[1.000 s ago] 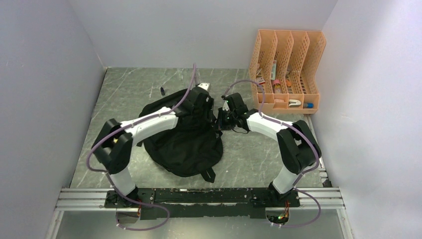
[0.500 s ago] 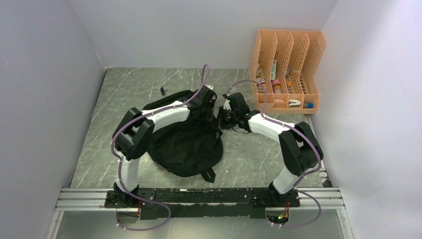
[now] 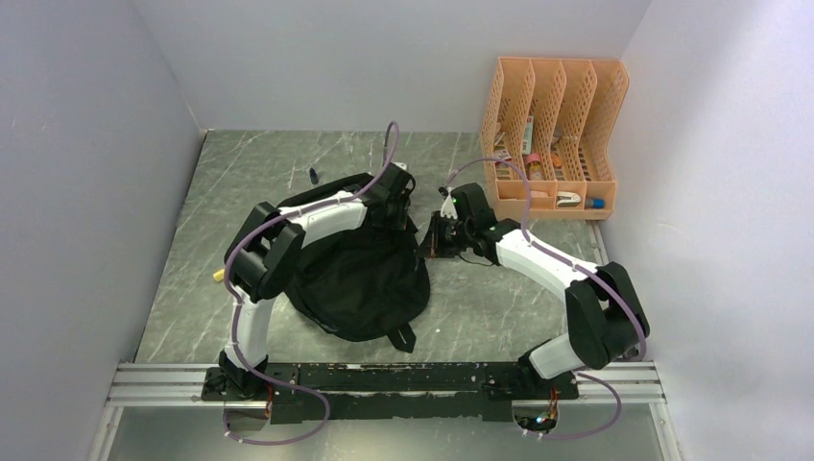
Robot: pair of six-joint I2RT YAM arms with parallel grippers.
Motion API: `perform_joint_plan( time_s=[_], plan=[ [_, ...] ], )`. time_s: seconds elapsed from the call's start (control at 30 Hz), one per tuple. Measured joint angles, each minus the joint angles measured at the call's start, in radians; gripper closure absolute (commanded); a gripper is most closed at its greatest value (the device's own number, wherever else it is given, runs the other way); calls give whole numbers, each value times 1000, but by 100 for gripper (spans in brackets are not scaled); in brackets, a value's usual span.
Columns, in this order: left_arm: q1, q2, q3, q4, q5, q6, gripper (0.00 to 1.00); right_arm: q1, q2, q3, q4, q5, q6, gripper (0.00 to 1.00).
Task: Pack the student bag
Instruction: Zip the student bag at the center of the board.
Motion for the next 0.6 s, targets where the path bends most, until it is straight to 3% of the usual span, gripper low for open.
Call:
perform_joint_plan(
  time_s=[0.6],
  plan=[
    [14,24,28,-9,16,3,49,56,-69,-54,-74,-280,-17,100]
  ],
)
